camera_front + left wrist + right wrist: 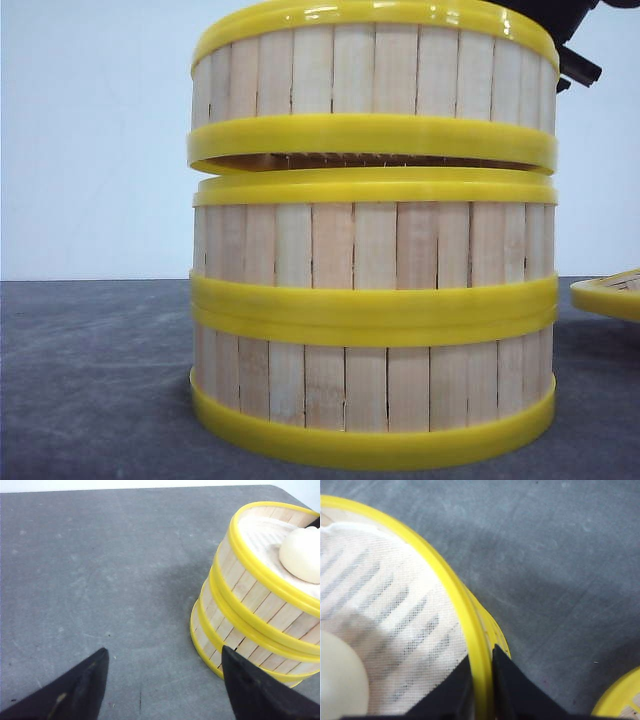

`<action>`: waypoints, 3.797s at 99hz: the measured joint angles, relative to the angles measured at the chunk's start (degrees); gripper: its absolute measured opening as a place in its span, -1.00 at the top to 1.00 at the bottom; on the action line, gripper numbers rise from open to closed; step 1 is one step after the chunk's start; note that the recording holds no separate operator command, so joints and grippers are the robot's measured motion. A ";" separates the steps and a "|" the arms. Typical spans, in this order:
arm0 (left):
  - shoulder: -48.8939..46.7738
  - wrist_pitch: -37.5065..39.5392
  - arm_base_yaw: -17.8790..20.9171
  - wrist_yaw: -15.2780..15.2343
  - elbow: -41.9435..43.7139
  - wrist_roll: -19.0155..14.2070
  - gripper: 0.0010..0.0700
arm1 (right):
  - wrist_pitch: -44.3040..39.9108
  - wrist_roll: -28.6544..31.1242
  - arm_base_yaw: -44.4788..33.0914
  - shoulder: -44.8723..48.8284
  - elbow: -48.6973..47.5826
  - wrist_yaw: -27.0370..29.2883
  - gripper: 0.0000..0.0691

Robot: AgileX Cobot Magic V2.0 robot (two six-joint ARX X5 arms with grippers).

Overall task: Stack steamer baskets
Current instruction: 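Lower the basket onto the stack and release with the right gripper, then grasp the woven bamboo lid at its center hub with the right gripper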

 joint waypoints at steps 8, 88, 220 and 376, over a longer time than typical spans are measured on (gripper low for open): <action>0.00 -0.09 0.00 0.00 0.00 0.00 -0.22 | -0.09 0.02 0.07 0.66 -0.02 0.74 0.92; 0.00 -0.68 0.00 0.00 0.00 0.02 -0.22 | 0.42 0.52 -0.37 -3.13 0.50 0.70 0.14; 0.00 -1.97 0.00 0.00 0.00 0.02 -0.22 | -17.51 0.79 -24.81 -4.20 -2.25 9.49 0.14; 0.00 -3.28 0.00 0.04 0.00 0.02 -0.22 | -10.91 0.81 -28.52 6.73 -3.85 9.60 0.72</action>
